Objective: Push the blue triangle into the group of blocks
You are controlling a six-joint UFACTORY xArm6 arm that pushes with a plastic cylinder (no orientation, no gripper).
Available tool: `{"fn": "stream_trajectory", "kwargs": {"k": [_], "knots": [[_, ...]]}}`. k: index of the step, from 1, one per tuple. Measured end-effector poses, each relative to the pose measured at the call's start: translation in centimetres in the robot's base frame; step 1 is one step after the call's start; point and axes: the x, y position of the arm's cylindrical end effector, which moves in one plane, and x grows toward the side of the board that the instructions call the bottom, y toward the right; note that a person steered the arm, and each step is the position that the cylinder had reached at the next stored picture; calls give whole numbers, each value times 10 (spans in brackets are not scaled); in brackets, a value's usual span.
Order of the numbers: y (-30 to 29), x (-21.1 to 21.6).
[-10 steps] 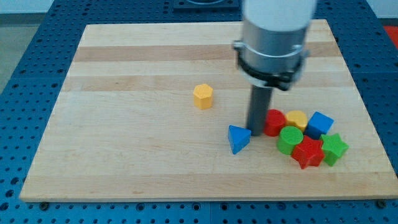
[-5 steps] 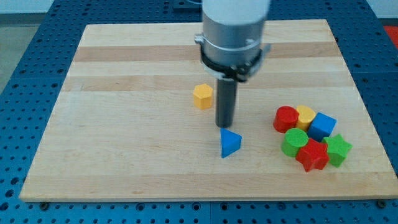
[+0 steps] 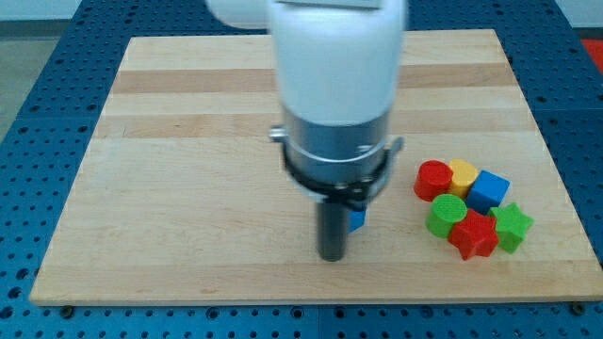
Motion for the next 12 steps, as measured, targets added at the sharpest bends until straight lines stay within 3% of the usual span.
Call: {"fn": "stream_trajectory", "kwargs": {"k": [1, 2, 4, 6, 10, 12], "knots": [[36, -7], [35, -4], [-55, 43], [-68, -46], [28, -57], [9, -56]]}}
